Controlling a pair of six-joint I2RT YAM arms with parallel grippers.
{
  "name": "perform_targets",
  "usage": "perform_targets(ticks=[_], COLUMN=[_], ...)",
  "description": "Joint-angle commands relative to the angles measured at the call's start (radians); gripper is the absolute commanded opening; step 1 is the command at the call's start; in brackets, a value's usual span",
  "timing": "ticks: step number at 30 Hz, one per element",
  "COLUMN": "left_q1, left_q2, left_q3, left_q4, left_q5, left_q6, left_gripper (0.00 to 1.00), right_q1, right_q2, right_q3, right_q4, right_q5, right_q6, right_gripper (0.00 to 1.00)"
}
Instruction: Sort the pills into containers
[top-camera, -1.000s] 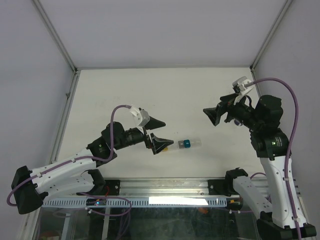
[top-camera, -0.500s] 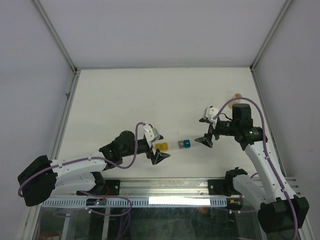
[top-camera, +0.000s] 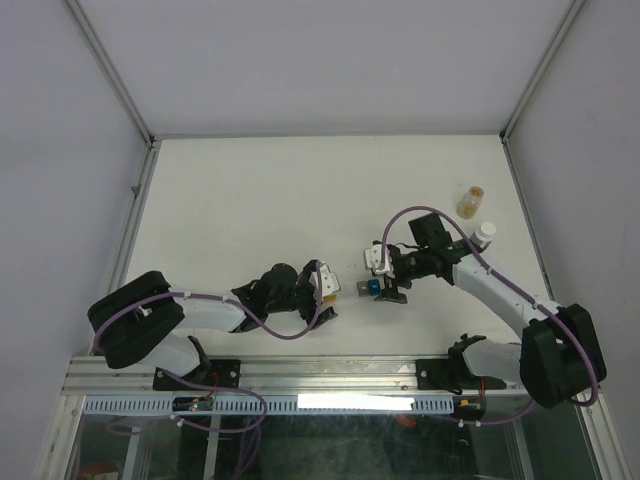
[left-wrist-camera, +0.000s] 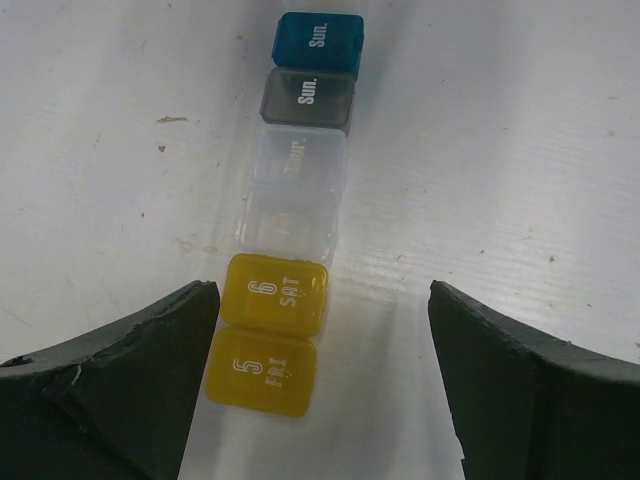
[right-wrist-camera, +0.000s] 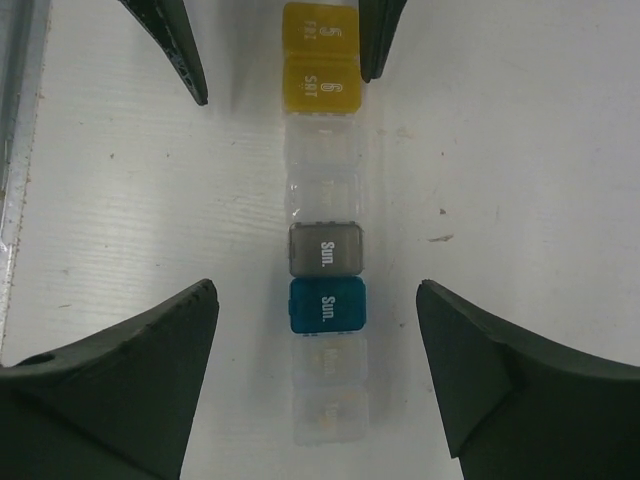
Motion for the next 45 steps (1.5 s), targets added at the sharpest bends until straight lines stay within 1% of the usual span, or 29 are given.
perform_targets(ticks=[1,4,8,14,24,30,31,35,37,40,45], left_q1=[-0.01,-0.01,-0.01,-0.01,-0.01,-0.011,-0.01,-0.01,-0.01,-0.011,-0.01], left_q2=[0.058,0.095,0.149,0.146,0.159,0.159,0.16,0.158,0.158,0.157,0.159], left_q3=[0.048,0.044,0.064,0.052,0.047,0.047,0.047,0.049,0.049,0.053,0.059], left_q4=[0.108,0.153,0.152,0.181,0.196,0.194,0.194,0.182,0.173,0.156,0.136], left_q5=[-0.024,-0.021,-0.03,-0.045,-0.015,-0.008,-0.007,0.007,0.015,0.026,0.042], left_q6=[0.067,0.064,0.05,0.049,0.04,0.036,0.038,0.052,0.065,0.079,0.094], left_gripper=[0.87,0.84,0.78,0.73,0.54,0.47,0.45,0.38,0.37,0.35,0.33], right_q1=[0.054,0.082,0.102,0.122,0.153,0.163,0.162,0.161,0.155,0.14,0.107], right_q2=[0.058,0.095,0.136,0.196,0.257,0.265,0.265,0.257,0.26,0.275,0.312], right_q3=[0.027,0.021,0.02,0.019,0.017,0.016,0.017,0.028,0.044,0.07,0.11], right_q4=[0.109,0.161,0.195,0.223,0.251,0.245,0.243,0.204,0.165,0.108,0.036], right_q5=[0.064,0.102,0.126,0.157,0.173,0.184,0.182,0.161,0.125,0.061,-0.003], right_q6=[0.034,0.081,0.108,0.123,0.151,0.151,0.15,0.142,0.14,0.139,0.145], right_gripper=[0.81,0.78,0.76,0.72,0.63,0.52,0.5,0.33,0.28,0.24,0.21])
